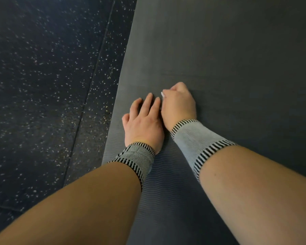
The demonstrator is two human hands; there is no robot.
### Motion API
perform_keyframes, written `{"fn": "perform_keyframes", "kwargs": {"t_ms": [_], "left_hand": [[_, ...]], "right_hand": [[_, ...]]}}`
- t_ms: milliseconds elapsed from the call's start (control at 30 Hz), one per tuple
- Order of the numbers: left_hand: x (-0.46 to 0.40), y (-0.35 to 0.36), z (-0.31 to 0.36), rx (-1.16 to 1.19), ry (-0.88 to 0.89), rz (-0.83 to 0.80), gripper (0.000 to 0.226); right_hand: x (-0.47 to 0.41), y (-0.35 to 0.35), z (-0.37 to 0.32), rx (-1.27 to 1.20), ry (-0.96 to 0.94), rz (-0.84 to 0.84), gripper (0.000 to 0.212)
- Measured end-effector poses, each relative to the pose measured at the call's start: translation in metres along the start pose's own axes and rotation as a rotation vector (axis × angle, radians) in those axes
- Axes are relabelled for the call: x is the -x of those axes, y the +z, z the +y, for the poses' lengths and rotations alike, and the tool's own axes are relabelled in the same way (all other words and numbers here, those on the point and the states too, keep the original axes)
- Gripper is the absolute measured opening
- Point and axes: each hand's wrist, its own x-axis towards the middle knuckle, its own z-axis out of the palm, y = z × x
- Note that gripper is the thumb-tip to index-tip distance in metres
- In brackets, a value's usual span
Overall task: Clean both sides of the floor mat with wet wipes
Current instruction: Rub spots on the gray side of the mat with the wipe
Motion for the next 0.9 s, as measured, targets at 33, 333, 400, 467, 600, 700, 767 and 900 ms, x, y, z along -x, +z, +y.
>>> {"fn": "perform_keyframes", "kwargs": {"t_ms": [33, 333, 400, 467, 600, 700, 767, 900], "left_hand": [[0.0, 0.0, 0.001, -0.008, 0.0, 0.012, 0.055], [0.001, 0.001, 0.0, 0.019, 0.014, -0.019, 0.062], [0.001, 0.0, 0.001, 0.009, 0.01, -0.005, 0.057], [0.002, -0.001, 0.002, -0.005, 0.007, 0.015, 0.053], [0.001, 0.0, 0.002, -0.01, 0.009, 0.011, 0.053], [0.002, 0.0, 0.0, -0.002, 0.024, -0.024, 0.059], [0.001, -0.001, 0.001, -0.016, 0.019, -0.013, 0.056], [0.002, -0.001, 0.004, -0.047, 0.008, 0.011, 0.051]], "right_hand": [[0.004, -0.006, 0.013, -0.013, 0.009, 0.06, 0.022], [0.006, -0.002, -0.017, -0.036, 0.01, 0.088, 0.016], [0.01, -0.008, -0.003, -0.009, -0.054, 0.068, 0.014], [0.018, -0.024, 0.03, 0.035, -0.055, 0.115, 0.013], [0.016, -0.025, 0.027, 0.026, 0.07, 0.2, 0.018], [0.01, -0.001, -0.006, -0.013, -0.058, 0.019, 0.021], [0.011, -0.005, 0.008, 0.002, -0.103, -0.014, 0.019], [0.023, -0.038, 0.072, 0.072, 0.106, 0.143, 0.025]]}}
